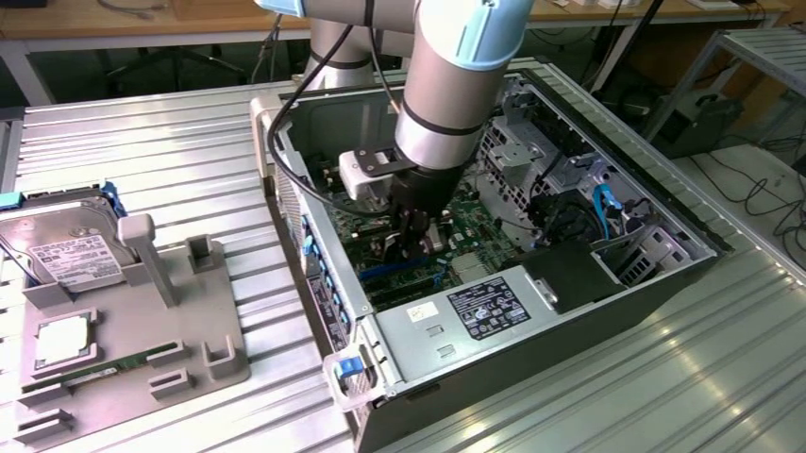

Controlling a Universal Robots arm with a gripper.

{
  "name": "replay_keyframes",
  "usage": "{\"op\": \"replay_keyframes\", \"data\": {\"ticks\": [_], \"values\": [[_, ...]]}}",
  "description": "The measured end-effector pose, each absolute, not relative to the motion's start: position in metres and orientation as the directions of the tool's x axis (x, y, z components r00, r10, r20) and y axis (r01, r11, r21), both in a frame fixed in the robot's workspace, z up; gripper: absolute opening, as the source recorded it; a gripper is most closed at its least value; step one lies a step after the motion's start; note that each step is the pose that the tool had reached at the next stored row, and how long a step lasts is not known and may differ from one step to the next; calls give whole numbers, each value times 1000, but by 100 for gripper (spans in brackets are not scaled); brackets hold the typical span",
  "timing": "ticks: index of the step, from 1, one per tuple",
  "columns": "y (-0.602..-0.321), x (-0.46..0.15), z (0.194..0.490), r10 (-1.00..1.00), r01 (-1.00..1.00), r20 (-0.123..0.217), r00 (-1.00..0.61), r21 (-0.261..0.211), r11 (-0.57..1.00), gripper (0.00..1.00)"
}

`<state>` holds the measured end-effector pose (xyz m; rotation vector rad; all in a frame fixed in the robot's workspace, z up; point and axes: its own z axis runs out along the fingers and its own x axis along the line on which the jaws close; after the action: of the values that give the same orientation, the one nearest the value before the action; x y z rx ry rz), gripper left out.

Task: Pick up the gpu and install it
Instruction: 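Insert the gpu into the slot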

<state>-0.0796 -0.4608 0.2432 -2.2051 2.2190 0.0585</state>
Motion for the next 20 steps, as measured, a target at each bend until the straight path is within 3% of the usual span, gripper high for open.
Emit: {"op": "replay_keyframes", "data": {"ticks": [20], "values": [[-461,-81,231,-999,-1000,-36,-7,22,6,28]]}}
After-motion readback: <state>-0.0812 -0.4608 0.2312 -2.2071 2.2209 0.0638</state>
